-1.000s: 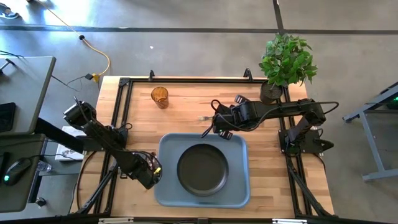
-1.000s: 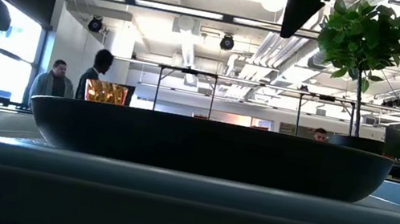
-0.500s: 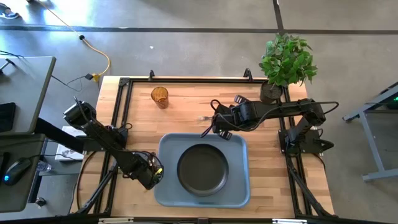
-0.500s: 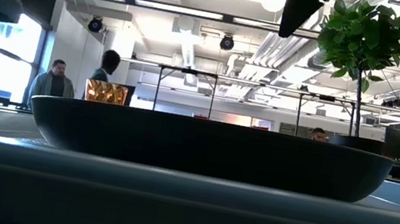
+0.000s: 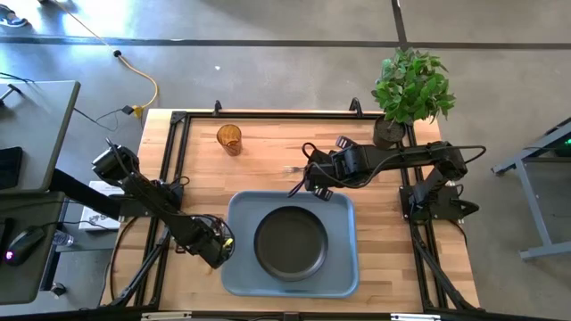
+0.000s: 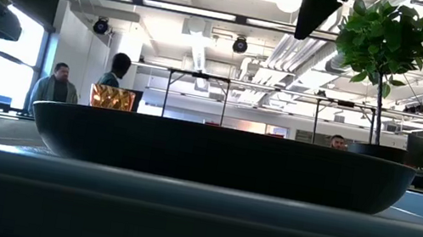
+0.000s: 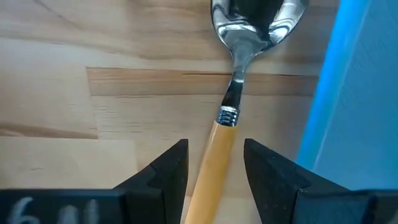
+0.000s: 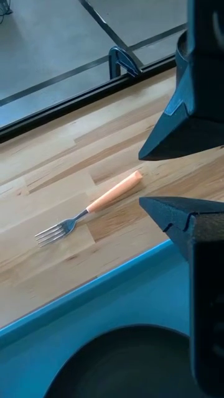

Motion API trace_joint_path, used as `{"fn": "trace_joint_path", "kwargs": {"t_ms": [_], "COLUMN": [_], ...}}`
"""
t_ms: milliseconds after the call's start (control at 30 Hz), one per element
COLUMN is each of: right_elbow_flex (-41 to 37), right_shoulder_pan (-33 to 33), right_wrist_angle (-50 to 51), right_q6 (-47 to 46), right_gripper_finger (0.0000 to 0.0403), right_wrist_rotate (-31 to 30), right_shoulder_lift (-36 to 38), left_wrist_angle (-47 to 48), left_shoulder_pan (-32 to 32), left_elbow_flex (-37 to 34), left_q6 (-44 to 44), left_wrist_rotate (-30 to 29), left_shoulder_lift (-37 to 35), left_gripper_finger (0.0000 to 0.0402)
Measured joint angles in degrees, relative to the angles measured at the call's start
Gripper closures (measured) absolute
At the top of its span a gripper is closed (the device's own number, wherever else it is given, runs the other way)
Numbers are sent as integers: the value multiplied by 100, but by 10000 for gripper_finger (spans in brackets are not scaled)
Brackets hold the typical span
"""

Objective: Pick and place plate/cup/fork/spoon on tray
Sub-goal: Put the brown spoon on the blue serving tray to the left of the black plate

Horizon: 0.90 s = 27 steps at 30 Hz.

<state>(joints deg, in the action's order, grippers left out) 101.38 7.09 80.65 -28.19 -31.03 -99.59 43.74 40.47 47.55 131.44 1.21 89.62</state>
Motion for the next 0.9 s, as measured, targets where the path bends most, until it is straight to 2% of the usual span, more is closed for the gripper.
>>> {"fn": "trace_joint_path", "kwargs": {"t_ms": [433,567,800,900], "right_elbow_flex": [0,0,0,0], "right_shoulder_pan": [0,0,0,1], "right_wrist_angle": [-113,-122,-126,-126], "right_q6": [5,-2,-2,-2], "right_gripper_finger": [308,308,308,308], "right_wrist_rotate": [75,182,214,214], "right_shoulder_lift": [0,0,0,0], "left_wrist_angle": [-165,-174,-169,-168], "left_shoulder_pan": [-240,-271,-271,-271], "left_elbow_flex": [16,20,17,17], "left_q6": [-618,-615,-614,-613], "left_wrist_rotate": [232,265,249,245], "left_shoulder_lift": [396,417,420,422], "left_gripper_finger": [269,293,365,366]}}
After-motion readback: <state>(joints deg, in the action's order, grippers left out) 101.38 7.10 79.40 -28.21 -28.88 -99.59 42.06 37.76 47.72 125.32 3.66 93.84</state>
